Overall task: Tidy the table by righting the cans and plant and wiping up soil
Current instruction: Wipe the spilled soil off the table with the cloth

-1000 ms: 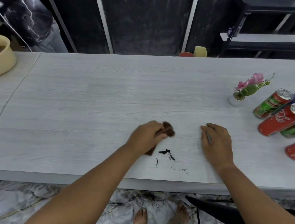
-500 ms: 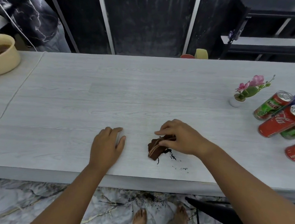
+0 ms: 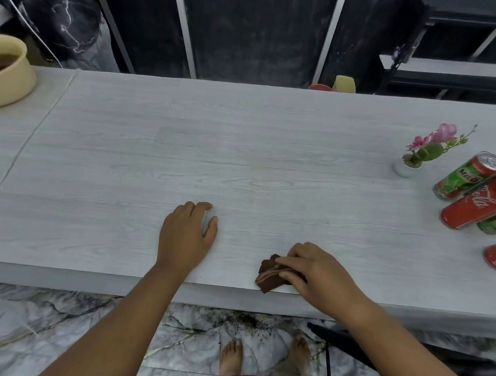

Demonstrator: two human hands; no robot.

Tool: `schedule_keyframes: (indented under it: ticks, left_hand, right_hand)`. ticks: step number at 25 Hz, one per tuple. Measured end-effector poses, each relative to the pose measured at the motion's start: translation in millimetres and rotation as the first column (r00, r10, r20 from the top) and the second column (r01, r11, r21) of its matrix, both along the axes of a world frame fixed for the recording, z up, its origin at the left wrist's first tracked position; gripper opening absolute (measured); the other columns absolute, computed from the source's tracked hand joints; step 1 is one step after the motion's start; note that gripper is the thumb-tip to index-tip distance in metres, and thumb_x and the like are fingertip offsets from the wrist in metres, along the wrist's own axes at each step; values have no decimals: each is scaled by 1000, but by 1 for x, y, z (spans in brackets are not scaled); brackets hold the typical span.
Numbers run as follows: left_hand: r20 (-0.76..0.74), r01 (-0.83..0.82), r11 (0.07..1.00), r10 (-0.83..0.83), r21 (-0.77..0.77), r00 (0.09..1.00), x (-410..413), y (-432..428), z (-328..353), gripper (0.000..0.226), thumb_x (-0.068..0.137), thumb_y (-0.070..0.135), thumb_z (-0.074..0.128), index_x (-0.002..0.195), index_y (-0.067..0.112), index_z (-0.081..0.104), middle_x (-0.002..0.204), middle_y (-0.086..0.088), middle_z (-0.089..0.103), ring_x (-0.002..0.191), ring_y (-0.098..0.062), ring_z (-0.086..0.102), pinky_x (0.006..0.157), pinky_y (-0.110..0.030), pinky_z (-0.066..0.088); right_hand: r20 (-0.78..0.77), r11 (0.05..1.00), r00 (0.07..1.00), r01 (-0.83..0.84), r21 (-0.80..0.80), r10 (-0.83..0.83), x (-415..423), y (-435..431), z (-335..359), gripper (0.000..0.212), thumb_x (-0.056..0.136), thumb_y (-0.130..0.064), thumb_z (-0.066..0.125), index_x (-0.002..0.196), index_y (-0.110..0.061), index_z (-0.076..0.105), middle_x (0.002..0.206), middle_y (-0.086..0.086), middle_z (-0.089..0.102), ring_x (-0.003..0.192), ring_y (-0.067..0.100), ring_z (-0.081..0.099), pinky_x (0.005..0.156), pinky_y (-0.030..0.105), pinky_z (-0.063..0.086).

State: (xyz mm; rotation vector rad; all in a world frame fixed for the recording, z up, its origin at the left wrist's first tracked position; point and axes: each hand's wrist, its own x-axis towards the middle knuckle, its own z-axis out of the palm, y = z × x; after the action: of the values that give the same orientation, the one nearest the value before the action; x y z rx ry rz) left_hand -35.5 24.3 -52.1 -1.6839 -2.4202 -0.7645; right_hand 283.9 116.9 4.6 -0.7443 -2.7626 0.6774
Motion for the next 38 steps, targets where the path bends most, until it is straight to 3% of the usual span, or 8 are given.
schedule_keyframes:
  ticks: [9, 14, 17, 20, 23, 25, 30, 38]
  left_hand:
    - [-2, -13, 1000, 13, 1, 1000, 2, -1, -1, 37, 106, 42, 55, 130, 18, 69, 103, -2, 69, 95, -23, 64, 81, -39, 54]
    - [-10, -20, 1000, 20, 2, 1000, 3, -4, -1, 38, 106, 40, 55, 131, 17, 70, 104, -3, 70, 95, -24, 64, 83, -39, 53]
    - [-16, -25, 1000, 25, -6, 1000, 4, -4, 0, 38, 106, 39, 54, 132, 16, 70, 104, -5, 70, 96, -26, 65, 83, -41, 54]
    - [-14, -18, 1000, 18, -5, 1000, 5, -5, 0, 38, 106, 38, 53, 133, 15, 69, 104, -5, 70, 96, -26, 64, 84, -42, 54]
    - [-11, -15, 1000, 15, -5, 1000, 6, -6, 0, 39, 106, 36, 54, 134, 14, 70, 105, -7, 70, 96, -28, 65, 83, -44, 54]
    - [-13, -13, 1000, 13, -10, 1000, 6, -5, 1, 37, 107, 34, 55, 134, 13, 69, 105, -8, 71, 96, -28, 65, 83, -44, 54]
    - [-12, -15, 1000, 15, -23, 1000, 9, -6, 5, 33, 105, 27, 63, 134, 12, 70, 105, -9, 71, 96, -31, 66, 84, -45, 54]
    - [5, -14, 1000, 14, -27, 1000, 10, -8, 7, 34, 105, 26, 64, 134, 10, 71, 106, -11, 72, 98, -33, 67, 86, -47, 55]
  right_hand:
    - [-97, 923, 919, 376, -80, -383, -25, 50, 12, 30, 102, -23, 74, 131, -18, 78, 106, 0, 69, 102, 20, 64, 87, 32, 52]
    - [25, 965, 966, 259, -33, -258, 10, 20, -3, 41, 99, -28, 77, 139, -16, 72, 113, -1, 67, 106, 21, 61, 90, 34, 53]
    - [14, 962, 969, 247, -117, -247, 25, 2, -5, 34, 99, -26, 78, 132, -20, 76, 104, -9, 66, 97, 11, 62, 83, 21, 47]
    - [-101, 847, 850, 490, -205, -516, 50, -1, 0, 27, 96, -22, 80, 123, -26, 78, 98, -14, 66, 91, 2, 63, 80, 12, 45]
    - [-57, 640, 643, 744, -194, -764, 82, -5, 3, 22, 97, -23, 78, 119, -20, 78, 97, -8, 67, 88, 6, 63, 78, 25, 49]
    - [0, 584, 591, 798, -150, -807, 85, -17, 1, 18, 98, -24, 77, 114, -15, 75, 95, -5, 66, 85, 14, 62, 75, 32, 50]
    - [-23, 657, 660, 743, -129, -751, 34, -49, -1, 11, 97, -18, 77, 100, -14, 68, 90, -3, 61, 77, 18, 60, 66, 32, 45]
    - [-36, 772, 775, 622, -132, -631, -22, -69, -5, 15, 98, -20, 75, 111, -12, 71, 103, 0, 66, 86, 17, 63, 72, 25, 48]
